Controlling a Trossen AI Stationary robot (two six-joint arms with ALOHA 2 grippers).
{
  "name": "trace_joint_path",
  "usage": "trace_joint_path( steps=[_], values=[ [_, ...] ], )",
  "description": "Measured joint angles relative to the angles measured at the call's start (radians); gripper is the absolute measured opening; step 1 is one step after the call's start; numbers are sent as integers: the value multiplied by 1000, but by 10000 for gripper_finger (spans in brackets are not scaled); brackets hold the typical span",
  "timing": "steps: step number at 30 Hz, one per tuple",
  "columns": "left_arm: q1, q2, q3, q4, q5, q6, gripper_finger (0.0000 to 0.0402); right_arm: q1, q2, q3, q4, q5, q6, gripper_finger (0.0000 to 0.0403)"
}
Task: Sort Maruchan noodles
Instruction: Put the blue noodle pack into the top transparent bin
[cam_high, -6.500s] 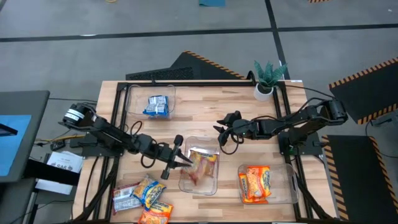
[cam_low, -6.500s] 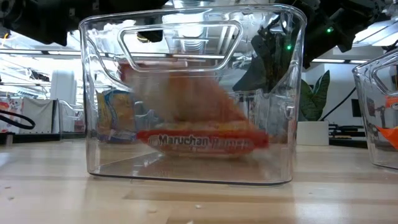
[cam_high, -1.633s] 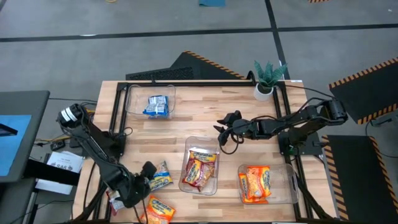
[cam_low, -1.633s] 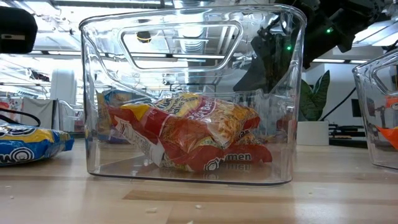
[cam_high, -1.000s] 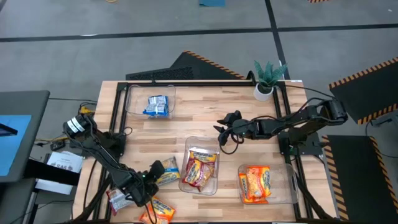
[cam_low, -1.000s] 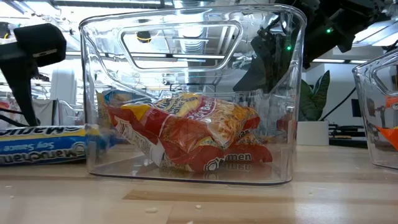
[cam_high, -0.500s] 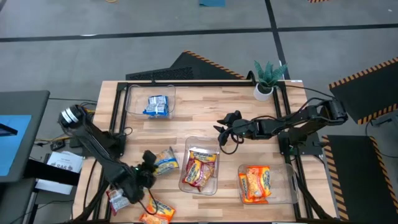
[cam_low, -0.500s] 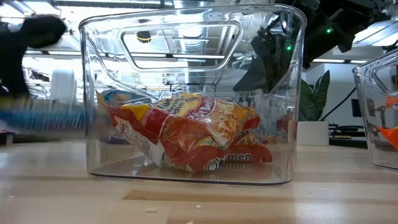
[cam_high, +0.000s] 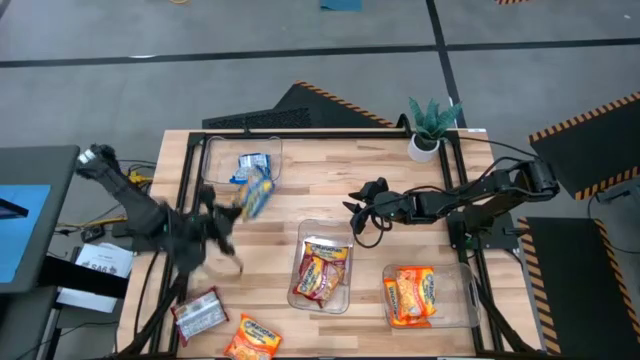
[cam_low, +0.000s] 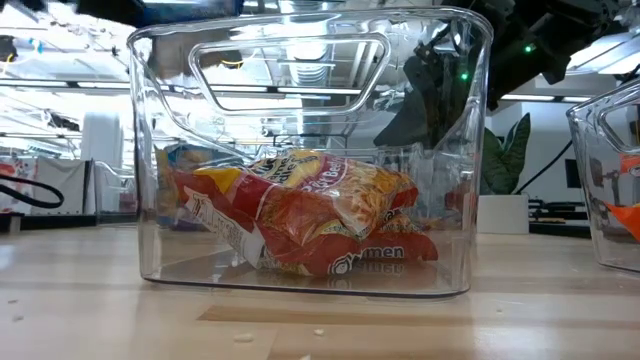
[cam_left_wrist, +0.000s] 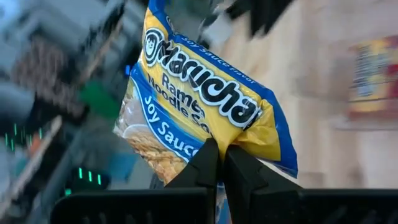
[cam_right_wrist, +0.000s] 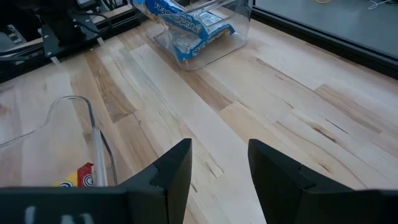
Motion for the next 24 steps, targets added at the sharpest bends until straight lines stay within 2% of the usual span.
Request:
trace_joint_path(
  steps=[6, 10, 14, 19, 24],
  values=[
    [373, -134, -1, 26, 212, 144, 1, 0, 0, 0, -2, 0, 0, 182],
    [589, -152, -1, 182, 475, 298, 1, 0, 0, 0, -2, 0, 0, 182],
    [779, -115, 0, 305, 727, 406, 1, 0, 0, 0, -3, 0, 0, 182],
    [996, -61, 0, 341, 855, 437, 0, 0, 0, 0, -8, 0, 0, 182],
    [1178, -29, 0, 319, 980, 398, 0, 0, 0, 0, -16, 0, 0, 182]
  ],
)
